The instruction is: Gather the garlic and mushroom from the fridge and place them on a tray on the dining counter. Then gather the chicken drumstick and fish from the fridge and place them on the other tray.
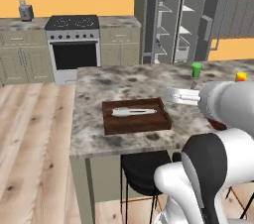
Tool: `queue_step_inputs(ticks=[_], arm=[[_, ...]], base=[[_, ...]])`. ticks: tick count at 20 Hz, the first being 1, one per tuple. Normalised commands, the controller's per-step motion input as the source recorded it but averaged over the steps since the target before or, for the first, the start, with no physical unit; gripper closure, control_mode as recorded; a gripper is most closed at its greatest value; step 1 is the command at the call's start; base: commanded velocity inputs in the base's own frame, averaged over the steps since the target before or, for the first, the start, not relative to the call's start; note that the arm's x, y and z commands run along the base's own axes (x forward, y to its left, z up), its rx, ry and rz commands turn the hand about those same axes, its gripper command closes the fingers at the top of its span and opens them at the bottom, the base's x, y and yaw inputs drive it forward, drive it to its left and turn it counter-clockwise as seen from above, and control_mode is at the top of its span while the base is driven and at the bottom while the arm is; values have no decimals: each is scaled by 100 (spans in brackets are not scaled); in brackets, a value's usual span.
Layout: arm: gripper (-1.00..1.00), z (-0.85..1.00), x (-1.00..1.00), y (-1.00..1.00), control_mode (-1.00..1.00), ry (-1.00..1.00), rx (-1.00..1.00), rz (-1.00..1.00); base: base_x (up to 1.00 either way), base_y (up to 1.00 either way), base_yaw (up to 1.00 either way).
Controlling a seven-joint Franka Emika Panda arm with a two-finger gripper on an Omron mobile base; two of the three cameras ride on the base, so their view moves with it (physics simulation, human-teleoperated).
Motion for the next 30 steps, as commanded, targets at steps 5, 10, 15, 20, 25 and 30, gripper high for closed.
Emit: queue_step_inputs(ticks=[5, 10, 15, 20, 25, 30], arm=[[100, -24, 100, -10, -100, 31, 9, 0], [100, -61, 100, -1, -100, 44, 1, 1], [100, -62, 48, 3, -100, 27, -2, 1], [100, -67, 59, 24, -100, 3, -7, 0], [100, -54, 84, 16, -100, -1, 0, 0], [100, -29, 63, 9, -100, 0, 0, 1]], base=[[0, 0, 0], [0, 0, 0], [0, 0, 0], [0, 0, 0], [0, 0, 0], [0, 0, 0]])
